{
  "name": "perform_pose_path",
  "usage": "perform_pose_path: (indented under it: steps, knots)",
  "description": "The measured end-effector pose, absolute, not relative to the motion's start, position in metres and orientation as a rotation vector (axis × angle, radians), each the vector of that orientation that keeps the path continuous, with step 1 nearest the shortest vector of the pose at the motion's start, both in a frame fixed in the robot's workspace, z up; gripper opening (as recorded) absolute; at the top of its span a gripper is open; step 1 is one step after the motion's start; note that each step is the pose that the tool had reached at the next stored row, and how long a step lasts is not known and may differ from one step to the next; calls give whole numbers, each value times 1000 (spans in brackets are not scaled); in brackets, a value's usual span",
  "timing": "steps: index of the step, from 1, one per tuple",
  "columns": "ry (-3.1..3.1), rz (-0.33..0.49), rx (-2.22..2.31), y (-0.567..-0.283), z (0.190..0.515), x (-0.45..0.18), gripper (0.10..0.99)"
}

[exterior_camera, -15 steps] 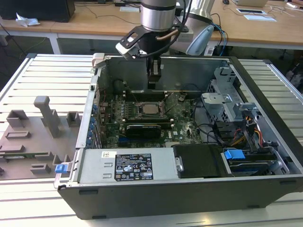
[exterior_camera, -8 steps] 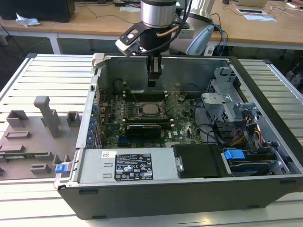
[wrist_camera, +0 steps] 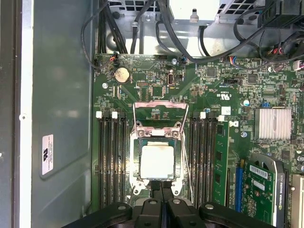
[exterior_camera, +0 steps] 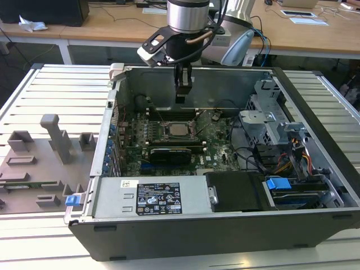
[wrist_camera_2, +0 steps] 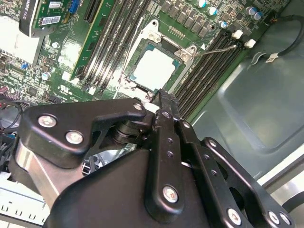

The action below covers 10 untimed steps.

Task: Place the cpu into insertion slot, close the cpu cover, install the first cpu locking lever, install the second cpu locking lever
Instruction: 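Close the cpu cover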

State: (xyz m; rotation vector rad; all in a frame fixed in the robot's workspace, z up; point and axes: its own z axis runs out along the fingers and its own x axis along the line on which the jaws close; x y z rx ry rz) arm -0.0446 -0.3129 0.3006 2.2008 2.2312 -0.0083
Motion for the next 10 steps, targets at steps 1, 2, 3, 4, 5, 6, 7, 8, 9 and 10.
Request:
perform_pose_path:
  steps: [1, 2, 3, 4, 5, 6, 7, 8, 9, 10]
  knots:
    - [2231, -8, 2201, -313, 301, -45, 106]
    - [2231, -8, 2201, -313, 301, -45, 106]
    - [2231, -9, 2201, -313, 301, -43, 106]
    - [2231, -9, 2201, -313, 301, -43, 106]
    - [2231, -9, 2201, -313, 301, -41, 106]
    - [2231, -9, 2201, -313, 301, -39, 106]
    - [2231, -9, 2201, -313, 301, -37, 106]
    - [2232, -9, 2201, -313, 301, -34, 106]
    - [2232, -10, 2201, -313, 301, -31, 106]
    - [2232, -10, 2202, -313, 301, -25, 106]
